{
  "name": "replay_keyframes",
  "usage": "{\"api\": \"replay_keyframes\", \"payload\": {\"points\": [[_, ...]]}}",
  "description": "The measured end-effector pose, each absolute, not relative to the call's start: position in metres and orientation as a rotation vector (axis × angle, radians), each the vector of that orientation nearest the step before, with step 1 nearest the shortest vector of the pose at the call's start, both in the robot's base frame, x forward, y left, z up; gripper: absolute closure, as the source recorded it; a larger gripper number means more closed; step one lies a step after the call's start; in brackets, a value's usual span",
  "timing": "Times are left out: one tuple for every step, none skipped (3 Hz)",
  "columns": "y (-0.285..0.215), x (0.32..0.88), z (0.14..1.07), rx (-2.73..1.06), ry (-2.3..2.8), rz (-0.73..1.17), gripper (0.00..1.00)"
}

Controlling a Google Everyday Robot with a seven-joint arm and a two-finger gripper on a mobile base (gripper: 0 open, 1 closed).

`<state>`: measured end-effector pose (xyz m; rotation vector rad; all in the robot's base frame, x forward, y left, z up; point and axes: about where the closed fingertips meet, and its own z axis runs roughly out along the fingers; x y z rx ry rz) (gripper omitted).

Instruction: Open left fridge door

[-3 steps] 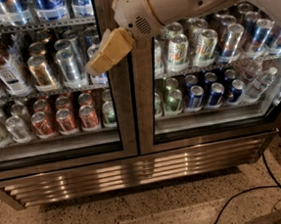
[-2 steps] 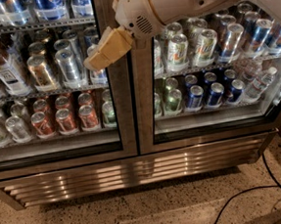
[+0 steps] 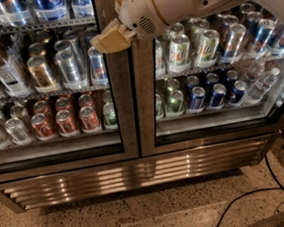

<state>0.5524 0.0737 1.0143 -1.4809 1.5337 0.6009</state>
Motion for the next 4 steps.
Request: {"api": "replay_keyframes", "payload": {"points": [[0.074,0.552,1.014,-1.481,1.534,0.601,0.92],[0.074,0.553,1.014,-1.481,1.534,0.601,1.00],[0.068,0.557,1.014,-1.481,1.534,0.601,1.00],[0.064,0.562,1.016,-1.481,1.534,0.601,1.00]]}}
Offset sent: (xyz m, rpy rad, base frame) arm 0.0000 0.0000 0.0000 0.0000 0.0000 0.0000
